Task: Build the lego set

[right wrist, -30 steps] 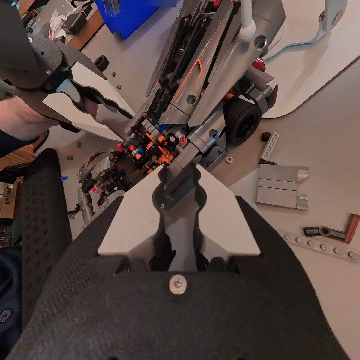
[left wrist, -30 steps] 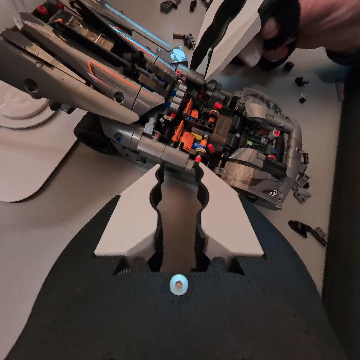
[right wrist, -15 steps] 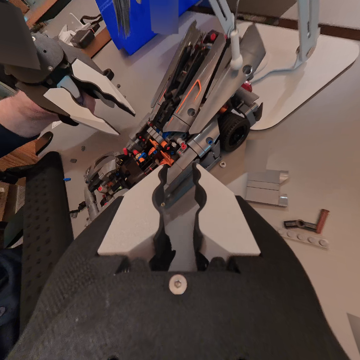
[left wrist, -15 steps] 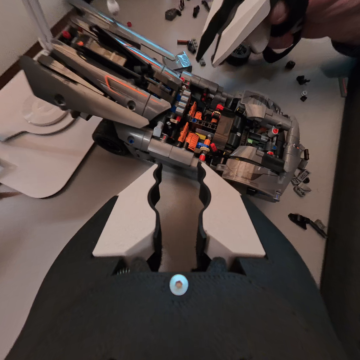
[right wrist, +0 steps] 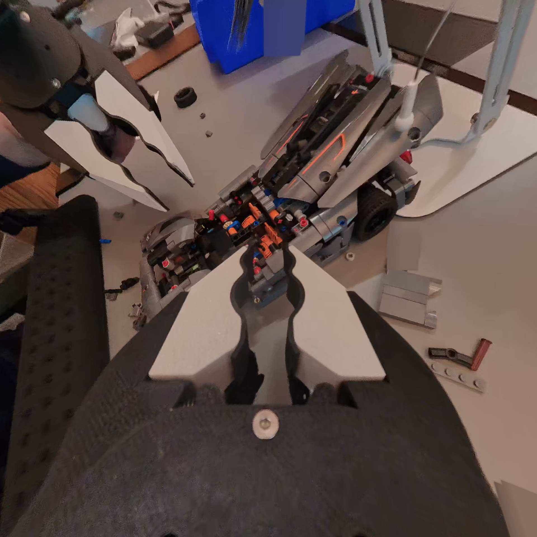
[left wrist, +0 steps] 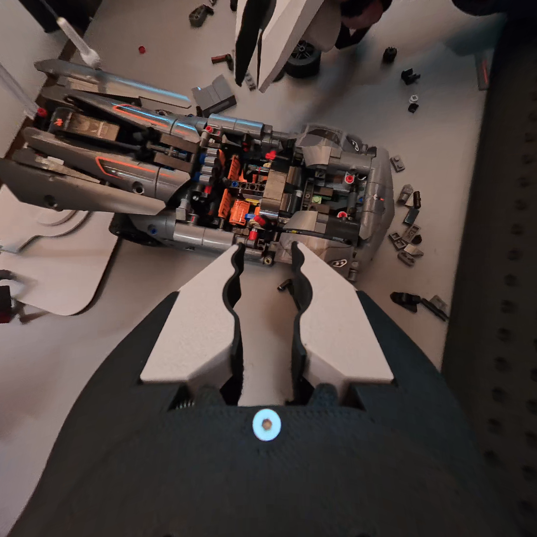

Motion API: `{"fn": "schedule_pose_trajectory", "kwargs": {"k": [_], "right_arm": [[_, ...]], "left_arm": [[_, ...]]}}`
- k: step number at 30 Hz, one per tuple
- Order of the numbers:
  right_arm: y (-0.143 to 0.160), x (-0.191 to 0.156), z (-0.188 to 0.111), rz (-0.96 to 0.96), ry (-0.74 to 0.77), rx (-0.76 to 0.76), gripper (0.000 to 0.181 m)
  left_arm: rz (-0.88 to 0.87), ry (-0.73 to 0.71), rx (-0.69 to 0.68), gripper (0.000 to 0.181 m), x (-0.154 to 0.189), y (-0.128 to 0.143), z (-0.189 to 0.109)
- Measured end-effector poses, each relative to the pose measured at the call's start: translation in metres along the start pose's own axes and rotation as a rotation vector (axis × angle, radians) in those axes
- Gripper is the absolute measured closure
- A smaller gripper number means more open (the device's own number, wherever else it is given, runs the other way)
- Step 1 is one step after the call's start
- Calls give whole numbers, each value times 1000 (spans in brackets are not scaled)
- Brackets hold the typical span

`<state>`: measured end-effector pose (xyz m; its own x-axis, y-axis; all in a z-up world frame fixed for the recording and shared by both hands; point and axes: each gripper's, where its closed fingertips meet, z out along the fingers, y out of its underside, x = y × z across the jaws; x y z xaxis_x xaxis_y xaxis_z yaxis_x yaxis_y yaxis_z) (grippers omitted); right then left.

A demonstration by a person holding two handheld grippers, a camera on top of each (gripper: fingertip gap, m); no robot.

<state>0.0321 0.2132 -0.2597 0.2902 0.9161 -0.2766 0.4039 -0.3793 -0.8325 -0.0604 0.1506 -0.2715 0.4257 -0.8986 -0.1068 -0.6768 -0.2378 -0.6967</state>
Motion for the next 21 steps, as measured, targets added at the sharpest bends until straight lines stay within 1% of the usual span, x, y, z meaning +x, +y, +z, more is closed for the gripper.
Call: {"fn": "schedule_pose_trajectory", "kwargs": {"k": [4, 9, 13, 15, 16, 17, 21], "right_arm": [[16, -9, 4, -4, -43, -101, 164], [19, -15, 8, -23, -65, -119, 165], [20, -26, 17, -33, -119, -121, 156], [26, -26, 23, -26, -112, -150, 153], [30, -25, 25, -26, -104, -170, 156], [32, -26, 27, -27, -106, -183, 153], [33, -28, 30, -42, -98, -190, 148]], "left_arm": [[-24, 17, -11, 154, 2, 6, 12], [-33, 3, 16, 154, -1, -1, 19], [-44, 11, 22, 156, -2, 1, 24], [-49, 13, 18, 155, -2, 1, 24], [-52, 17, 19, 156, -2, 1, 24], [-54, 19, 21, 157, -1, 0, 24], [-57, 19, 24, 158, -1, 0, 24]]}}
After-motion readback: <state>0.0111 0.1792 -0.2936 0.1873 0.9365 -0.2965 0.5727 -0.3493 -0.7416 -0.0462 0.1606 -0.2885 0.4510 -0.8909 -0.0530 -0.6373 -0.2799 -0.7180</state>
